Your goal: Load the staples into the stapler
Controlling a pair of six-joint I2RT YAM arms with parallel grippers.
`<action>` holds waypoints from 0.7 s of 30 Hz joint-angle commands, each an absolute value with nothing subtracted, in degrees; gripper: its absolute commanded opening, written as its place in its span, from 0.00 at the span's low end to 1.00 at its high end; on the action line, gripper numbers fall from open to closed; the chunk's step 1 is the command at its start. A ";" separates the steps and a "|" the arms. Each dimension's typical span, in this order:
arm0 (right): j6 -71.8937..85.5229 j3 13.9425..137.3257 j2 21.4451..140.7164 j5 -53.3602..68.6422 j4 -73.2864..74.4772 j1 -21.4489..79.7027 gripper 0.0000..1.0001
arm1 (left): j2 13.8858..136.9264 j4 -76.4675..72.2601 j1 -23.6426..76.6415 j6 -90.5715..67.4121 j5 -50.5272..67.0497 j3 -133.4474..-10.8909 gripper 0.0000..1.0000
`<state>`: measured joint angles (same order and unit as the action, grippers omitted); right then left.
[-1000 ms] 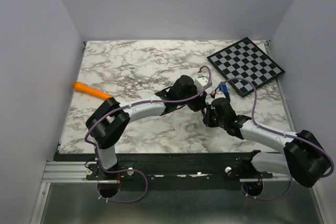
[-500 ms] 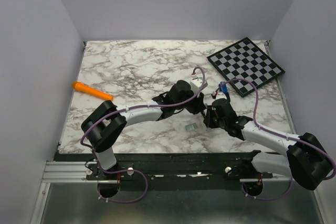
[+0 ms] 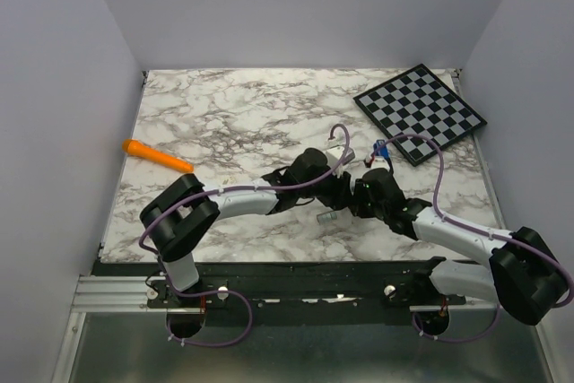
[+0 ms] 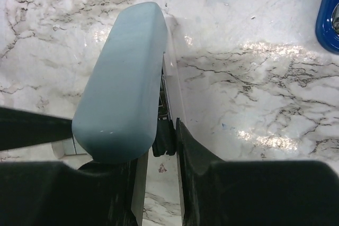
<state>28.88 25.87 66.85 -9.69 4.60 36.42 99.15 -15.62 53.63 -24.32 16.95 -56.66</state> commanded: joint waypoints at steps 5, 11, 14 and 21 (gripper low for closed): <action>29.18 26.63 66.63 -11.87 2.46 36.47 0.34 | 94.67 -17.58 52.66 -28.73 14.86 -53.44 0.59; 29.44 26.98 64.87 -12.39 5.89 36.39 0.45 | 86.50 -22.23 45.98 -32.96 10.29 -46.33 0.66; 29.36 27.16 64.25 -12.48 7.29 36.47 0.47 | 81.84 -22.33 42.63 -31.65 8.19 -43.42 0.68; 29.27 27.33 62.14 -11.95 10.63 36.47 0.51 | 70.94 -18.81 39.55 -26.03 1.07 -38.33 0.73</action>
<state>28.91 25.91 64.14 -10.46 7.46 36.42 76.31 -19.44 40.45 -29.80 7.44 -40.73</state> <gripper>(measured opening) 0.497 0.714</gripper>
